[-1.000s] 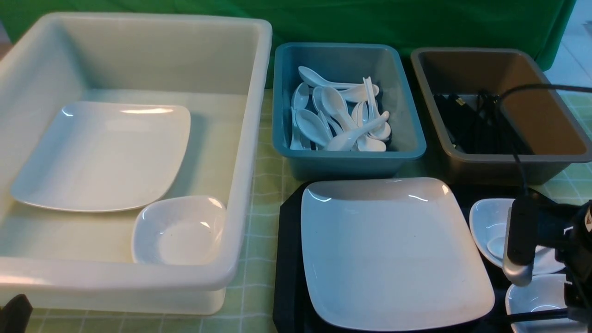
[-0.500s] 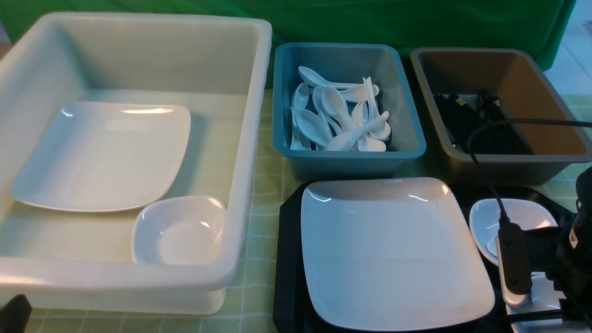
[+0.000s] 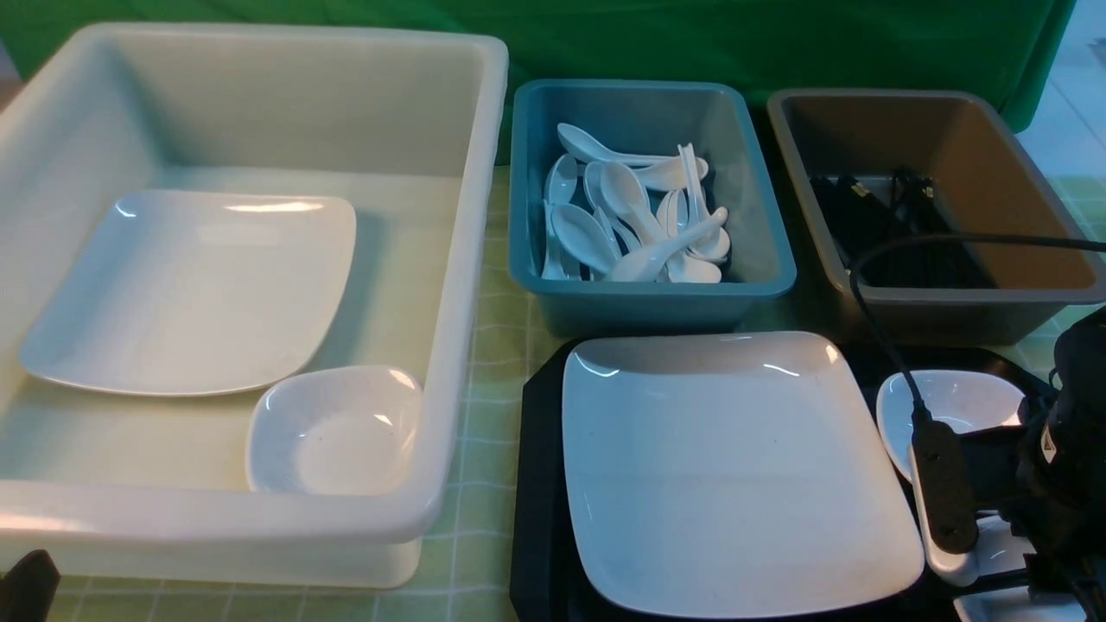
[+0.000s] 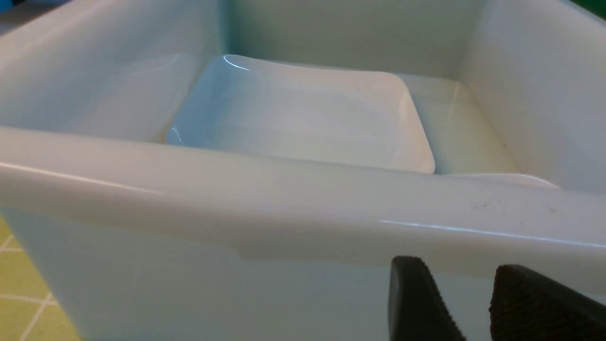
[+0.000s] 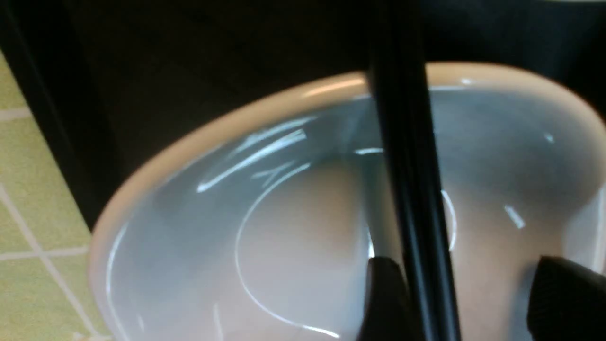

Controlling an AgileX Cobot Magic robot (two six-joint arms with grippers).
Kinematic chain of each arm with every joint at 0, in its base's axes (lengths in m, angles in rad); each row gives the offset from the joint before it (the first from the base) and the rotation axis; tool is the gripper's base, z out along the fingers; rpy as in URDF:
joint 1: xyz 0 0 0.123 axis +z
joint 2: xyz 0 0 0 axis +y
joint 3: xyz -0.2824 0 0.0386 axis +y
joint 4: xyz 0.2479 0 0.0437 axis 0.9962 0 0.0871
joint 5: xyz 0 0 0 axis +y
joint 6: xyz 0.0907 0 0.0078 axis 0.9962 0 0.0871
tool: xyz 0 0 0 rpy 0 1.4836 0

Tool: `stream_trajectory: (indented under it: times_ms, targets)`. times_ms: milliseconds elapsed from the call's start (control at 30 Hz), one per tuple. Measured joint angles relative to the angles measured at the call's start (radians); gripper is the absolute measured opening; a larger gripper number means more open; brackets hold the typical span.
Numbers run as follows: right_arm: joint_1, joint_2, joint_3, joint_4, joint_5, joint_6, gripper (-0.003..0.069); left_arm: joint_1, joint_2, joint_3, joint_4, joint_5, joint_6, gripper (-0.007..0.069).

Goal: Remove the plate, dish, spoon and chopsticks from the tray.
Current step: Use the right arm to grab a pair of chopsticks from the plate, then use the right arm to put the chopsticks into the small storage box on the right

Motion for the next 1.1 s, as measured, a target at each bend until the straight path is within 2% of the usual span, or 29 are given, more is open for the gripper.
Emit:
stream_trajectory:
  times_ms: [100,200,333,433,633,800,967,1100]
  targets:
    - [0.004,0.006,0.0,0.0,0.0,0.0,0.0374,0.0,0.0,0.0,0.0,0.0,0.0,0.0223]
    - [0.006,0.008,0.0,0.0,0.0,0.0,0.0318,0.0,0.0,0.0,0.0,0.0,-0.001,0.0223]
    - [0.006,0.008,0.0,0.001,0.005,0.0,0.0165,0.0,0.0,0.0,0.0,0.0,-0.002,0.0223]
    - [0.006,0.008,0.0,0.005,0.021,0.001,0.0091,0.0,0.0,0.0,0.0,0.0,-0.002,0.0223]
    - [0.006,-0.042,0.0,0.01,0.07,0.003,0.0089,0.0,0.0,0.0,0.0,0.0,-0.002,0.0223]
    - [0.006,-0.143,0.0,0.015,0.088,0.055,0.0089,0.0,0.0,0.0,0.0,0.0,-0.002,0.0223]
    - [0.006,-0.256,-0.035,0.016,0.075,0.237,0.0089,0.0,0.0,0.0,0.0,0.0,-0.002,0.0223]
    - [0.006,-0.292,-0.165,0.016,0.054,0.411,0.0089,0.0,0.0,0.0,0.0,0.0,-0.002,0.0223]
